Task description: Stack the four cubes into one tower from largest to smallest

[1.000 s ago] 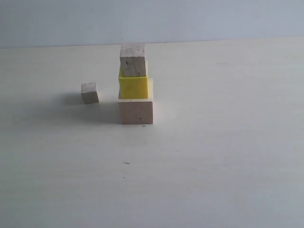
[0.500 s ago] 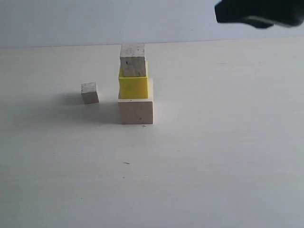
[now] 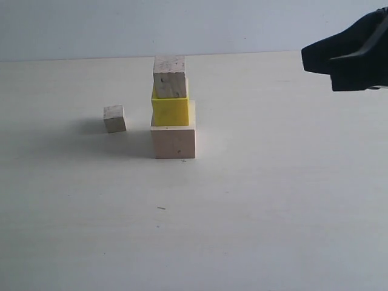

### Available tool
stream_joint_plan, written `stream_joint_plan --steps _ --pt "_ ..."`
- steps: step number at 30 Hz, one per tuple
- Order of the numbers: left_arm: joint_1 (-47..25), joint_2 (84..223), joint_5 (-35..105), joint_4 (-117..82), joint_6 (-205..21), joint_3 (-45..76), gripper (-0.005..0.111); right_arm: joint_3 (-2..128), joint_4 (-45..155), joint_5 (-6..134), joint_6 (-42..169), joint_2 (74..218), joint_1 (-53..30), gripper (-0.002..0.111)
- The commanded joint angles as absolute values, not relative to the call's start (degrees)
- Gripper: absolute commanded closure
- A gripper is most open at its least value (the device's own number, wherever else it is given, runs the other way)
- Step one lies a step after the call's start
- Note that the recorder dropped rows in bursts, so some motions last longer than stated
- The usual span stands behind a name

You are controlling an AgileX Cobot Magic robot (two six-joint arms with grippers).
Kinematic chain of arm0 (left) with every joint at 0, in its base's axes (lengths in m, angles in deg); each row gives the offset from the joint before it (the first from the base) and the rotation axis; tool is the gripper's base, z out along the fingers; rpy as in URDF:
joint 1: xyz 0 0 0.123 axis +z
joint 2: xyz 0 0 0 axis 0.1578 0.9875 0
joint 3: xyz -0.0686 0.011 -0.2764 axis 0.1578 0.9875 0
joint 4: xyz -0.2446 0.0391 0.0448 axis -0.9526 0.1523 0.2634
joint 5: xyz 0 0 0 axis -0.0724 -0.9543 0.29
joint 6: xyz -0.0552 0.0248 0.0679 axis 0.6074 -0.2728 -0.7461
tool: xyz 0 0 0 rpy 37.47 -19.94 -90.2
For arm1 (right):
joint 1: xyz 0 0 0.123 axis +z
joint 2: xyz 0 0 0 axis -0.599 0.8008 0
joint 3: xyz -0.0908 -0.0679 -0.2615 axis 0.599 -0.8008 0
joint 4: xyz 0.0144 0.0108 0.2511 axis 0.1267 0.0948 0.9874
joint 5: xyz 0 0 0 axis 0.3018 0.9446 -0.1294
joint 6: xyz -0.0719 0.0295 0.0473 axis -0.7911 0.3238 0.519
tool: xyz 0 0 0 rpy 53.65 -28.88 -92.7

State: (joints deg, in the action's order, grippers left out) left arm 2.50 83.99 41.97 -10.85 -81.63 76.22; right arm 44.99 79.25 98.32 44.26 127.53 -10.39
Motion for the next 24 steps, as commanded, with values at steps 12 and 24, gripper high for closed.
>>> stream_joint_plan --steps 12,24 --pt "2.1 87.4 36.6 -10.6 -73.2 66.5 0.107 44.8 79.7 99.5 44.0 127.2 -10.8 0.108" --pt "2.1 115.5 2.1 -16.2 -75.6 38.8 0.107 44.8 81.8 99.6 43.9 127.2 -10.8 0.108"
